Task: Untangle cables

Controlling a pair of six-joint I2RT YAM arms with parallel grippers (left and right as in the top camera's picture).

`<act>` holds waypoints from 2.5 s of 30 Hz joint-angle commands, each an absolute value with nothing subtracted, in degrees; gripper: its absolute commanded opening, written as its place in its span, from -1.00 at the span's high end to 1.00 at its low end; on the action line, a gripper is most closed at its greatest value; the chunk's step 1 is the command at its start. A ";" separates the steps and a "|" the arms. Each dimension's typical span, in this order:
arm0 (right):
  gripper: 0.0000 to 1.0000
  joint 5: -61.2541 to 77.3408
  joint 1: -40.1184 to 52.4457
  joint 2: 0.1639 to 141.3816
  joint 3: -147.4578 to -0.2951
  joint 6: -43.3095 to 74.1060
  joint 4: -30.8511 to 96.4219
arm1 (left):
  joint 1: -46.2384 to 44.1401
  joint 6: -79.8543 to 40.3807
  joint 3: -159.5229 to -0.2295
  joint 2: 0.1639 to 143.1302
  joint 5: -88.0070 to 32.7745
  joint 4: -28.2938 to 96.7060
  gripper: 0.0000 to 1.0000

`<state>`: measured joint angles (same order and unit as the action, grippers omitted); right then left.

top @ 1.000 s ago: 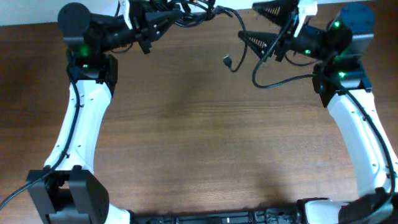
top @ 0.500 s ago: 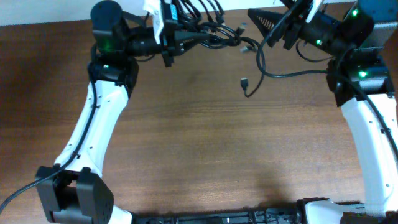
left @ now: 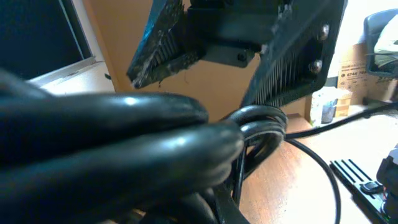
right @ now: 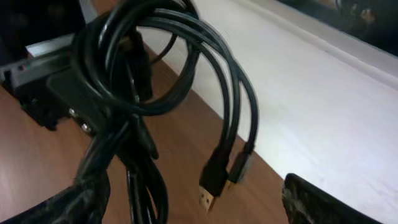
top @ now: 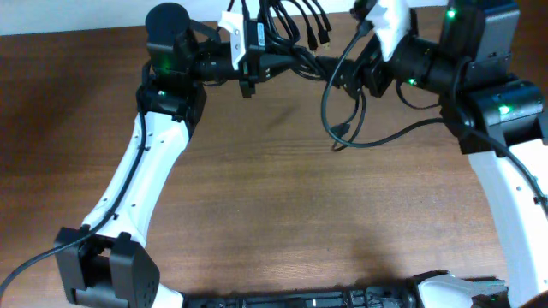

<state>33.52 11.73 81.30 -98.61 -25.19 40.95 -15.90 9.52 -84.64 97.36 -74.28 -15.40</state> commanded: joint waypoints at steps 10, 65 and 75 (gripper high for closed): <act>-0.75 27.53 14.92 81.34 -99.35 -28.10 44.99 | -17.30 11.64 -85.38 97.19 -73.32 -14.76 1.00; 0.47 32.95 14.98 80.86 -99.31 -28.73 45.32 | -16.29 9.65 -85.38 97.17 -77.82 -22.31 1.00; 0.92 27.75 13.45 80.88 -99.31 -25.26 44.25 | -16.34 3.11 -85.41 97.17 -75.22 -22.26 -0.98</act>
<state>31.97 14.98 80.36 -98.70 -28.67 45.34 -16.58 9.34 -84.64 97.41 -76.53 -22.00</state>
